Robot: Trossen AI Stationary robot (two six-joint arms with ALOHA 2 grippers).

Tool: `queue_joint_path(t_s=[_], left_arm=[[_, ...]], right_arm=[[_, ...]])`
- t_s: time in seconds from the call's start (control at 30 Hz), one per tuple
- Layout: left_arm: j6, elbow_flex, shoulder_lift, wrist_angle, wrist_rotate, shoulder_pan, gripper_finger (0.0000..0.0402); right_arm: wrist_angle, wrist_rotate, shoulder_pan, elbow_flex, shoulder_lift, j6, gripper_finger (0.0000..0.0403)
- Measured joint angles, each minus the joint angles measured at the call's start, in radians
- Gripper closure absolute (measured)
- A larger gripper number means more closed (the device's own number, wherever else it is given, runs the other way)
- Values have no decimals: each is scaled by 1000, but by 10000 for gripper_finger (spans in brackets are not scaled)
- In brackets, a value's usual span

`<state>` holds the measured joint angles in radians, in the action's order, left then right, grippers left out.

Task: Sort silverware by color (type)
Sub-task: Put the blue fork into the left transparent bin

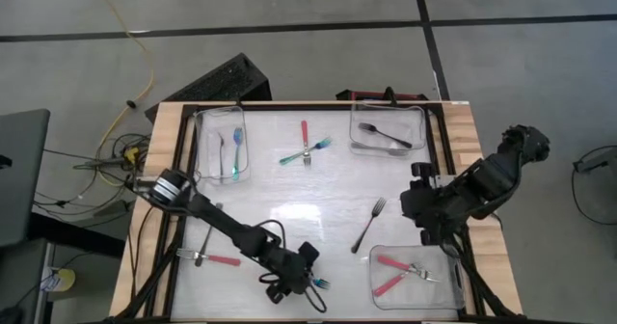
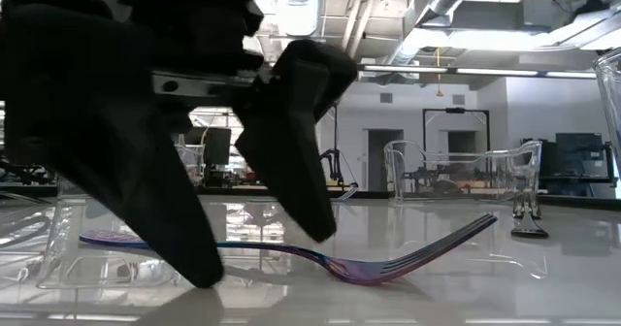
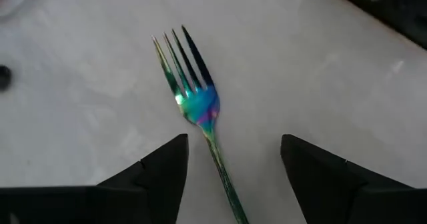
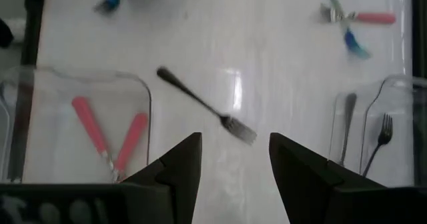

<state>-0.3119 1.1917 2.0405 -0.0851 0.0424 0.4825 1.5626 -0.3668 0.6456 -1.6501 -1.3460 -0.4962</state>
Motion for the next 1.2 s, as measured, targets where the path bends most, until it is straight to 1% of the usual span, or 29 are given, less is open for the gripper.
queue_joint_path(t_s=[0.07, 0.17, 0.3, 0.37, 0.4, 0.53, 0.63, 0.77, 0.87, 0.97, 1.07, 1.2], left_arm=[[-36, 4, 3, 32, 3, 0, 200], [-81, 3, 4, 125, 1, -10, 247], [-177, 6, -4, 229, -74, -35, 333], [-196, 7, -5, 251, -118, -52, 378], [-196, 6, -5, 255, -133, -60, 389], [-133, 3, -22, 279, -145, -94, 397], [-65, -2, -69, 378, -121, -138, 399], [52, -7, -183, 562, -15, -217, 400], [122, -4, -285, 583, 50, -292, 401], [128, -2, -386, 575, 72, -380, 401], [67, -2, -467, 591, 105, -473, 401], [-14, -1, -572, 711, 174, -617, 401]], right_arm=[[7, 19, 4, 0, 0, -9, 205], [7, 32, 24, 0, 3, -41, 205], [8, 30, 72, 1, 7, -123, 205], [8, 24, 102, 1, 6, -173, 205], [8, 15, 115, 1, 6, -197, 205], [9, -47, 165, 1, 6, -285, 205], [9, -78, 186, 1, 6, -334, 205], [9, -84, 188, 1, 5, -371, 205], [7, -107, 178, 1, 3, -390, 205], [-12, -156, 161, 1, 3, -397, 205], [-55, -242, 137, 1, 3, -397, 205], [-128, -368, 86, 1, 1, -396, 205]])
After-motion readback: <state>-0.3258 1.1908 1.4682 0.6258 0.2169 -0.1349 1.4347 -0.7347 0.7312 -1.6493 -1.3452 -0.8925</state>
